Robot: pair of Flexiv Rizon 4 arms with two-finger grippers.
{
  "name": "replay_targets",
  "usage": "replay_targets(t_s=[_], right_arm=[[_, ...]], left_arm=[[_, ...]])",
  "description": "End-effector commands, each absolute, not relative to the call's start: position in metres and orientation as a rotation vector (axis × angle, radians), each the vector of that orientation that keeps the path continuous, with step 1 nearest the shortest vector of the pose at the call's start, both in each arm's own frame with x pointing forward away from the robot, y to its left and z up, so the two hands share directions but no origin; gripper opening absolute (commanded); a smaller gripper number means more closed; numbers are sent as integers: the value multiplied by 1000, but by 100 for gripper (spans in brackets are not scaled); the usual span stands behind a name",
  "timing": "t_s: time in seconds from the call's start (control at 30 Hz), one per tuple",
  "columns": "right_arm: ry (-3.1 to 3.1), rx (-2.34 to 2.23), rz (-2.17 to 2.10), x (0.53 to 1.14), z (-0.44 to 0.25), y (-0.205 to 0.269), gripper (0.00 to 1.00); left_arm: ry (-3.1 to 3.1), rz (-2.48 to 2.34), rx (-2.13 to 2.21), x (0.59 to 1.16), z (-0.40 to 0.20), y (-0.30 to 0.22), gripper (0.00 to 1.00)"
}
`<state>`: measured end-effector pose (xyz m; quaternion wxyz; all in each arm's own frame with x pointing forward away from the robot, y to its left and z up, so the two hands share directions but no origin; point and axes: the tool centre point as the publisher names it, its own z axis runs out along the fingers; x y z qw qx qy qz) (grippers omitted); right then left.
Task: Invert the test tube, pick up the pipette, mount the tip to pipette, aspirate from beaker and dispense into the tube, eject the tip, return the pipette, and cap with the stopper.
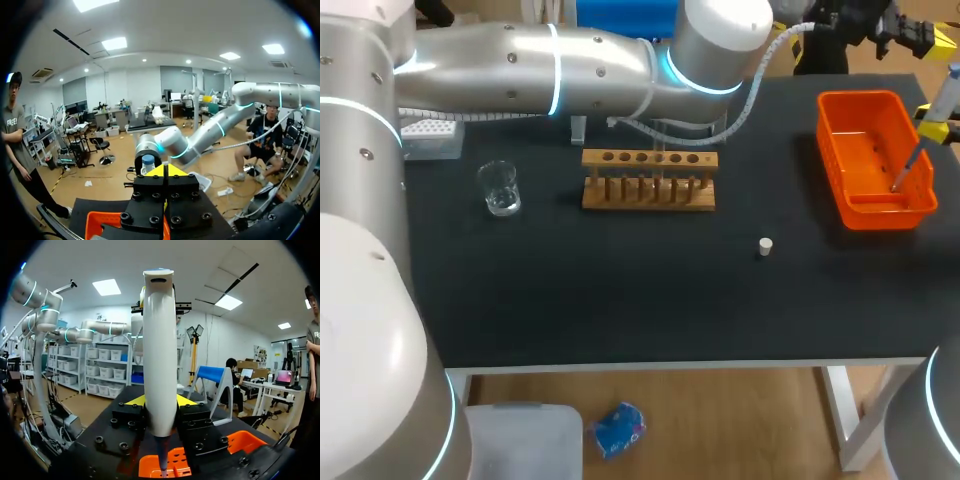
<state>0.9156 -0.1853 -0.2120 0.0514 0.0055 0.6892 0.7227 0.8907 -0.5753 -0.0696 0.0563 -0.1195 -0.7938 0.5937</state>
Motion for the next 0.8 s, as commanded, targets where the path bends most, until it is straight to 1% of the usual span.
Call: replay_targets(t_s=[0.03,0.37,0.8], right_arm=[[2099,11,2202,917,-212,-187,0],[2099,11,2202,917,-212,-187,0],[2099,11,2202,917,-212,-187,0]], left_arm=[[-2407,1797,-369,893,-71,-581,0],[-2427,1858,-305,891,-75,-592,0],[-2461,1891,-235,887,-79,-595,0]])
